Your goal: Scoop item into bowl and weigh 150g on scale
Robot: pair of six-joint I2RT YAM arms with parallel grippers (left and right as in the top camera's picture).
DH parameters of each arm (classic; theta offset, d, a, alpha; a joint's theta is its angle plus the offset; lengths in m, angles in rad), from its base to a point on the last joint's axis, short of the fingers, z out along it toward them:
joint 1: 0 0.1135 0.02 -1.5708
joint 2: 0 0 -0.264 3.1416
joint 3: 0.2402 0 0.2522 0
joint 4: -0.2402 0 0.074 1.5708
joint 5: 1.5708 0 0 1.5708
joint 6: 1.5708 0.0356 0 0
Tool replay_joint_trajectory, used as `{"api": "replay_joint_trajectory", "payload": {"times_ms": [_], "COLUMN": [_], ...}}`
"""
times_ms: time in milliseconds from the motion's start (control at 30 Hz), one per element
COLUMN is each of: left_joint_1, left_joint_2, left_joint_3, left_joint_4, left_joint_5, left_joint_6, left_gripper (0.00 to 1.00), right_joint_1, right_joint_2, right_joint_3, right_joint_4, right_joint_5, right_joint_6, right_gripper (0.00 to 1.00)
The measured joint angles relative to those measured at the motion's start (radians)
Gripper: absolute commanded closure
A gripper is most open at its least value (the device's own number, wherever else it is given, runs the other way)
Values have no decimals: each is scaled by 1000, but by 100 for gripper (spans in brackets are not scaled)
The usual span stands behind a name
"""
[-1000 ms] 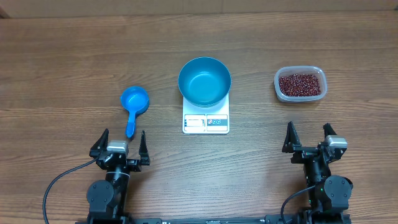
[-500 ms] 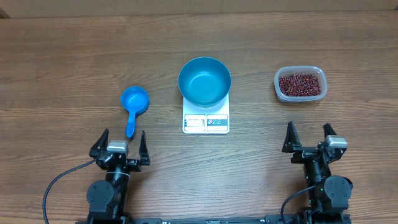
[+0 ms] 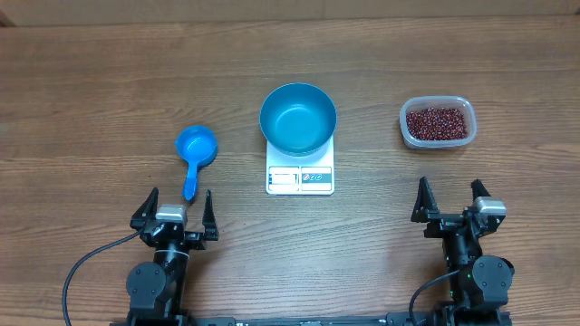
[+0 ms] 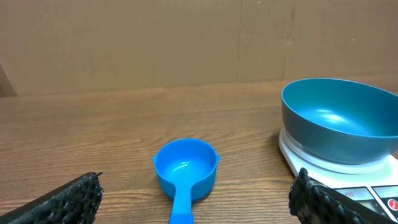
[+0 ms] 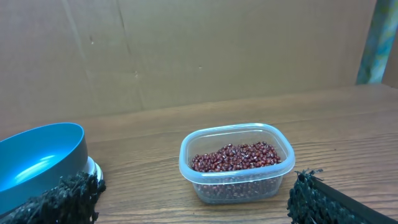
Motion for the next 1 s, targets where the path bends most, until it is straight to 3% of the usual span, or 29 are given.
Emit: {"api": "replay_joint_trajectory", "payload": {"times_ms": [600, 833, 1000], "left_joint_1": [0, 0, 0], "left_joint_2": [0, 13, 98], "left_joint_3": [1, 101, 219], "left_joint_4": [-3, -200, -232], "left_joint_5": [35, 46, 47], "left_joint_6": [-22, -17, -13], "left_gripper": [0, 1, 1], "right_joint_1": [0, 0, 0], "right_joint_2": [0, 0, 0], "right_joint_3": [0, 0, 0], "right_joint_4": [0, -1, -1], "right_joint_5": [0, 0, 0], "right_joint_6": [0, 0, 0], "right_gripper": [0, 0, 0]}}
